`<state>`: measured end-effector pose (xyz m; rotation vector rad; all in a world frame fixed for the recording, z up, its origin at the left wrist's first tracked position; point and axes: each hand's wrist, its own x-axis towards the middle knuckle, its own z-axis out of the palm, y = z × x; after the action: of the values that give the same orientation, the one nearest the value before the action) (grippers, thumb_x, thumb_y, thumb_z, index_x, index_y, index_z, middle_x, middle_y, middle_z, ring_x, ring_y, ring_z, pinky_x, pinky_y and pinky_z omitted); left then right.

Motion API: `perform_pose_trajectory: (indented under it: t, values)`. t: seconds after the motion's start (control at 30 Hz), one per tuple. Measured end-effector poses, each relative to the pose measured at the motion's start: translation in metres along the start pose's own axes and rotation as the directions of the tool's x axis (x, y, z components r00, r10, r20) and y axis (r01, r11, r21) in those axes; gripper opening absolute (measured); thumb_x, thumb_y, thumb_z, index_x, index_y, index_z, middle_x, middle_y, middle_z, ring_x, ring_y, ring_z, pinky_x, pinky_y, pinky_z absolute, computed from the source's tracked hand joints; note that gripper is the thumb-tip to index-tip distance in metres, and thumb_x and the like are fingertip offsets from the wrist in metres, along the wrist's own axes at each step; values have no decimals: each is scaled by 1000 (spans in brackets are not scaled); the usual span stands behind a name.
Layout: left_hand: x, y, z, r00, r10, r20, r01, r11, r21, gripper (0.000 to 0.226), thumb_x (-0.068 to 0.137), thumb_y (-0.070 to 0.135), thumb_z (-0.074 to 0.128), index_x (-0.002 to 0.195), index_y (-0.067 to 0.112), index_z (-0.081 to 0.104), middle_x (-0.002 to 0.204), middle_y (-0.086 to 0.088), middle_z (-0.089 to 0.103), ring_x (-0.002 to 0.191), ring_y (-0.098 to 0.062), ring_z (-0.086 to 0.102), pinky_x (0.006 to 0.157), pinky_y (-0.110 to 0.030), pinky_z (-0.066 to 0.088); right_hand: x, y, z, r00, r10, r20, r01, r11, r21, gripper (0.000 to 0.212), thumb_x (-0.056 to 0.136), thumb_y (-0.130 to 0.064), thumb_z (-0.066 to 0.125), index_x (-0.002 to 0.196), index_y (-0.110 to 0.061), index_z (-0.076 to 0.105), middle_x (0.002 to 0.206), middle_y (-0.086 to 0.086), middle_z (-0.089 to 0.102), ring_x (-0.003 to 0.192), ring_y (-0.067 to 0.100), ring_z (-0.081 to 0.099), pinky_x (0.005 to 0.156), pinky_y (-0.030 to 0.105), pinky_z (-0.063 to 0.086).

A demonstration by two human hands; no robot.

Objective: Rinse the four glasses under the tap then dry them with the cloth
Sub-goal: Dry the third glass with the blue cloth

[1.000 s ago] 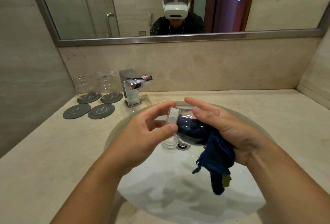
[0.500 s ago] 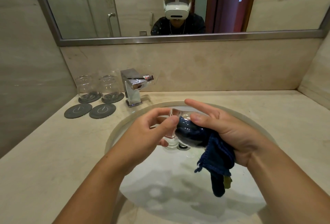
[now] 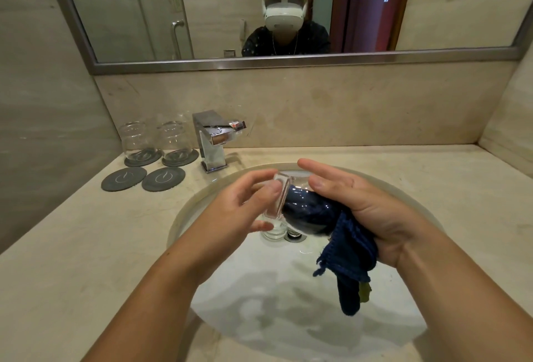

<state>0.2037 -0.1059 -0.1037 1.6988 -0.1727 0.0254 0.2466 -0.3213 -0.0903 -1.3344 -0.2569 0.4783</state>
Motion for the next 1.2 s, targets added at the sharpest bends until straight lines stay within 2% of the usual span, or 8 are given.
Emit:
perform_pose_trajectory:
  t: [0.13, 0.23, 0.4, 0.53, 0.73, 0.93, 1.1, 1.2]
  values:
    - [1, -2, 0, 999, 11, -38, -8, 997, 75, 46, 86, 49, 68, 127, 30, 71, 111, 5, 78, 90, -8, 70, 79, -30, 59, 1, 2, 0, 1000, 6, 4, -6, 1000, -11, 75, 74, -34, 79, 146, -28, 60, 126, 11, 78, 111, 26, 77, 91, 33, 60]
    - [1, -2, -2, 999, 52, -2, -52, 996, 78, 47, 86, 36, 72, 132, 37, 68, 123, 14, 75, 101, -9, 74, 88, -31, 60, 1, 2, 0, 1000, 3, -1, -3, 1000, 6, 74, 73, -39, 78, 144, -26, 62, 122, 15, 78, 113, 28, 76, 98, 38, 58]
    - [1, -3, -4, 995, 88, 51, -93, 991, 97, 58, 84, 16, 72, 136, 39, 65, 134, 14, 70, 119, -12, 70, 93, -28, 53, 0, 1, 1, 1000, 8, 1, -8, 1000, 10, 68, 78, -36, 75, 144, -26, 61, 121, 16, 79, 110, 27, 77, 86, 30, 63]
    - [0, -2, -2, 999, 7, 47, -8, 1000, 13, 46, 89, 36, 68, 135, 37, 65, 132, 11, 72, 119, -11, 70, 98, -35, 56, 2, 2, 1, 1000, -8, -10, 8, 1000, -26, 70, 78, -31, 77, 145, -27, 61, 120, 13, 80, 107, 25, 78, 87, 31, 62]
    - [1, -3, 0, 1000, 7, -10, -6, 997, 73, 40, 88, 45, 69, 124, 29, 72, 105, 1, 78, 85, -9, 69, 78, -32, 57, 2, 3, 0, 1000, -15, -11, 14, 998, -55, 72, 77, -31, 78, 146, -28, 59, 121, 15, 79, 110, 28, 77, 94, 35, 58]
    - [0, -1, -4, 998, 59, 4, -59, 992, 110, 52, 85, 34, 76, 135, 39, 67, 129, 9, 73, 105, -18, 75, 94, -35, 59, 0, 1, 0, 1000, -3, 23, 5, 996, -85, 72, 81, -32, 90, 146, -29, 59, 124, 13, 78, 116, 27, 76, 101, 37, 54]
    - [-1, 0, -3, 995, 91, 29, -94, 990, 105, 57, 86, 13, 78, 134, 42, 67, 129, 15, 71, 111, -14, 73, 93, -30, 57, -6, -5, 5, 999, -29, 27, 30, 999, -11, 60, 76, -51, 69, 131, -27, 69, 112, 14, 81, 102, 28, 80, 77, 29, 65]
    - [-2, 2, -3, 991, 117, 63, -124, 986, 109, 62, 84, 6, 75, 137, 37, 65, 137, 13, 69, 121, -12, 69, 100, -31, 56, -6, -5, 4, 1000, -2, -1, 2, 1000, 11, 63, 77, -54, 69, 134, -28, 69, 119, 13, 80, 109, 30, 78, 87, 35, 65]
